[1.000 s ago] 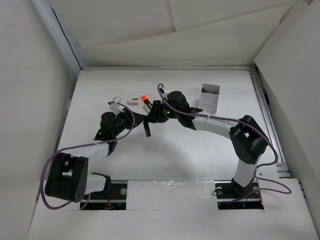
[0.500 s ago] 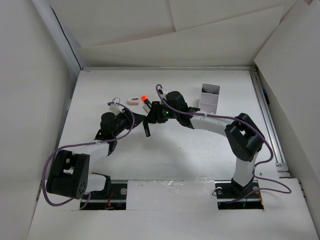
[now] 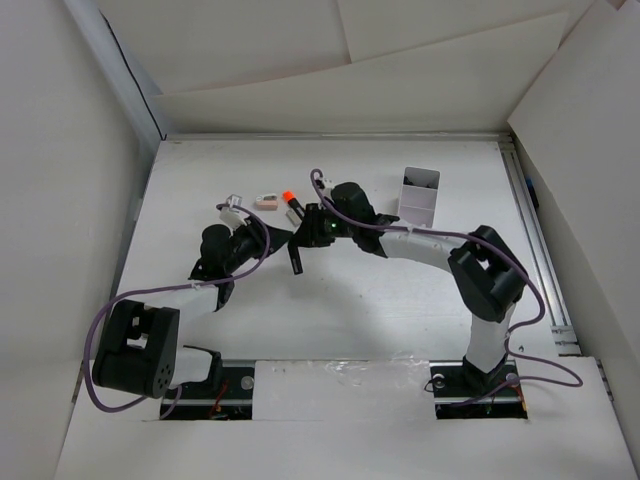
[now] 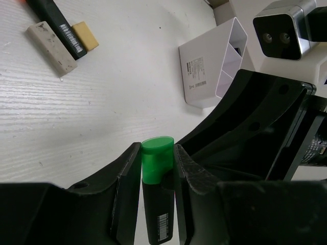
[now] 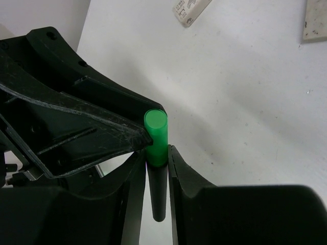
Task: Sort the stationery into containers
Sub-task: Pick up the pen from the center of the board.
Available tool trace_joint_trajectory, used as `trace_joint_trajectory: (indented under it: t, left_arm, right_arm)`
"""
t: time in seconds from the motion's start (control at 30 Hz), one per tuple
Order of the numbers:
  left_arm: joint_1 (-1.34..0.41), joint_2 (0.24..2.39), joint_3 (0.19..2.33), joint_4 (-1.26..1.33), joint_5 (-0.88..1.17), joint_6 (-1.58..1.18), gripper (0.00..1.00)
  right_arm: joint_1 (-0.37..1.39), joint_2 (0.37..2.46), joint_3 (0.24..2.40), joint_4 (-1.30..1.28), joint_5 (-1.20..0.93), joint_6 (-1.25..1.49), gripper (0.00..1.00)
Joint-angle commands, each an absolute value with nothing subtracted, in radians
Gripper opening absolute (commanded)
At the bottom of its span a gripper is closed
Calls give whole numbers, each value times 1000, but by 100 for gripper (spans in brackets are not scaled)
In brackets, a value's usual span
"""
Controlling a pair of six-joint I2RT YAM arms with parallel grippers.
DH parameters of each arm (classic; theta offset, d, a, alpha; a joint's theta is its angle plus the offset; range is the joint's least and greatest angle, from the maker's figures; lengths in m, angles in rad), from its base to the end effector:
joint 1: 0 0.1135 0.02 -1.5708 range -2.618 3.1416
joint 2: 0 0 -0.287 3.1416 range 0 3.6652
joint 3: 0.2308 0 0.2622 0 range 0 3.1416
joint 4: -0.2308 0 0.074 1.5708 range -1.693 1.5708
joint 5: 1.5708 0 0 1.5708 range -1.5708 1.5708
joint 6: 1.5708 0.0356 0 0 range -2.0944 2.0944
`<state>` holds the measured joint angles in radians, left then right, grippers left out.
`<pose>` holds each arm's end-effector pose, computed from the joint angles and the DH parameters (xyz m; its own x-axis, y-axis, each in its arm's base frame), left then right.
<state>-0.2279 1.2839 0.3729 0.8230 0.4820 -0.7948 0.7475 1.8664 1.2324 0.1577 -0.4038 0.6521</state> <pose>0.2376 -0.0721 0.2146 -0.5239 -0.5277 -0.6686 0.3942 0.5457 -0.7395 0.3129 0.3091 0.2362 -0.8020 0.0175 -0.5970 -0.4963 0.5365 0.6825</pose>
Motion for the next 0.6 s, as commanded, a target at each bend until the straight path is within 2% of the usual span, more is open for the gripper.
trace_joint_trajectory:
  t: [0.0,0.13,0.23,0.43,0.53,0.57]
  left_arm:
    - [-238,1272,391,857,548,-795,0]
    - [-238,1262,379,853,537,-795,0]
    - [-238,1262,388,844,537,-784,8]
    - [-229,1262,388,844,535,-784,21]
    - [-207,1235,388,844,535,-784,32]
    - [-192,1221,388,835,535,-784,32]
  right_arm:
    - [744,1891,1287,212,-416,646,26]
    - [744,1882,1276,212,-426,655,14]
    - [744,1869,1252,212,-426,655,10]
    - [724,1819,1216,222,-417,655,8]
    - [713,1810,1184,222,-417,655,8]
    - [704,1799,1184,222,-417,655,8]
